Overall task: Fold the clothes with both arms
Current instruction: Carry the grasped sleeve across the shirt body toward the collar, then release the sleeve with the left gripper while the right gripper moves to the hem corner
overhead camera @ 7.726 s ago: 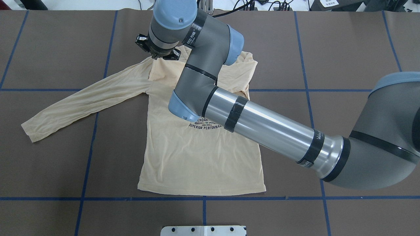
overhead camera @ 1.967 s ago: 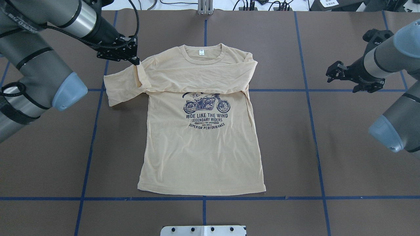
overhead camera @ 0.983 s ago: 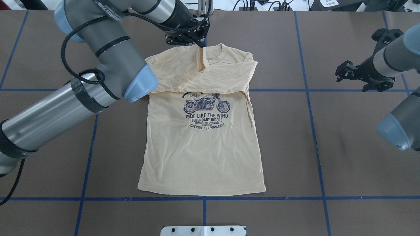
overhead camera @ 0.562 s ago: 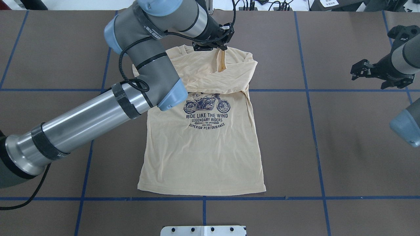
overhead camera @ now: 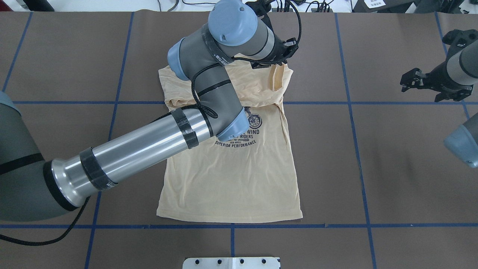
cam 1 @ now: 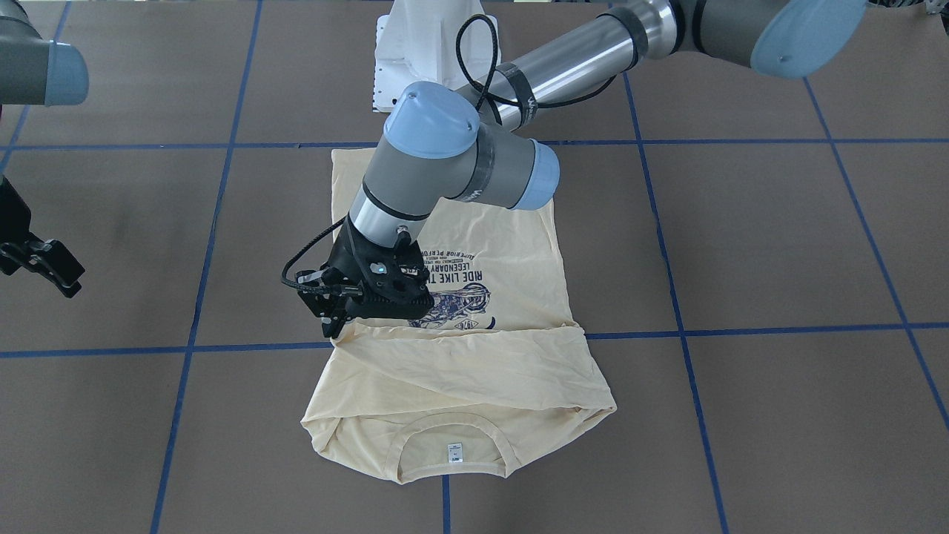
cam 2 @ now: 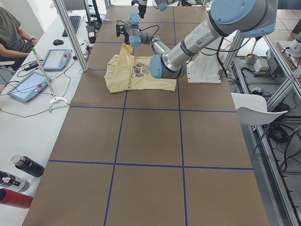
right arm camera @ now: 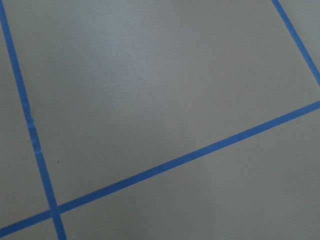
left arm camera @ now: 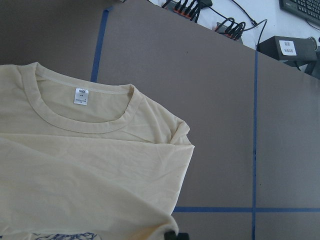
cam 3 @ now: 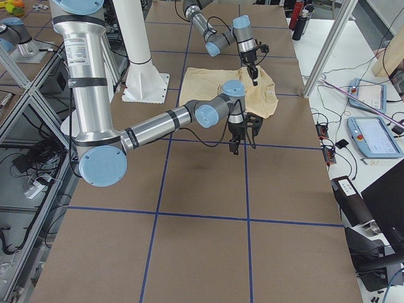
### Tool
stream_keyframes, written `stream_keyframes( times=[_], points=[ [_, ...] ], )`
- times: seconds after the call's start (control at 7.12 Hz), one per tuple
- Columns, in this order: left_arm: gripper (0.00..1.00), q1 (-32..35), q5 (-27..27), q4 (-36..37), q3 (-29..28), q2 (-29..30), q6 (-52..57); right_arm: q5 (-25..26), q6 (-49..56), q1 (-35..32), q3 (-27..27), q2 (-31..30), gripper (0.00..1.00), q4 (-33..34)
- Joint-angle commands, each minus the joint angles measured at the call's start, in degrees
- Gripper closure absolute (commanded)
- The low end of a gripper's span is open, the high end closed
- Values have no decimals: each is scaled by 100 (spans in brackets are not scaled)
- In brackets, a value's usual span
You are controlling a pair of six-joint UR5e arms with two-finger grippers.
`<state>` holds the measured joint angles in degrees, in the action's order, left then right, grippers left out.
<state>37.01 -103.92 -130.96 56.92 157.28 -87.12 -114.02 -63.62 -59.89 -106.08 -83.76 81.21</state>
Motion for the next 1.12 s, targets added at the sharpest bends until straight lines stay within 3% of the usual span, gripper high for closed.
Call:
stream_keyframes(
  times=[0.0,0.14,0.28,0.56,0.7,0.84,0.98],
  points=[
    [0,43,39,-35,-76,22,37,3,-71,12,9,9,1,0],
    [0,156,-144,35,107,-22,28,-6,-115,12,-35,17,1,-9],
    [0,236,-668,79,901,-614,11,-32,-559,100,-113,44,1,-35],
    [1,298,-823,577,3052,-2151,54,151,-2218,1106,-735,61,1,-44],
    [1,315,-832,624,3950,-2871,133,544,-2878,1764,-1017,18,1,-44],
    [1,324,-832,720,4472,-3331,308,1261,-3589,2519,-1246,9,1,-35],
    [1,342,-832,739,4616,-3484,336,1704,-4370,3231,-1413,-17,1,-35]
  ],
)
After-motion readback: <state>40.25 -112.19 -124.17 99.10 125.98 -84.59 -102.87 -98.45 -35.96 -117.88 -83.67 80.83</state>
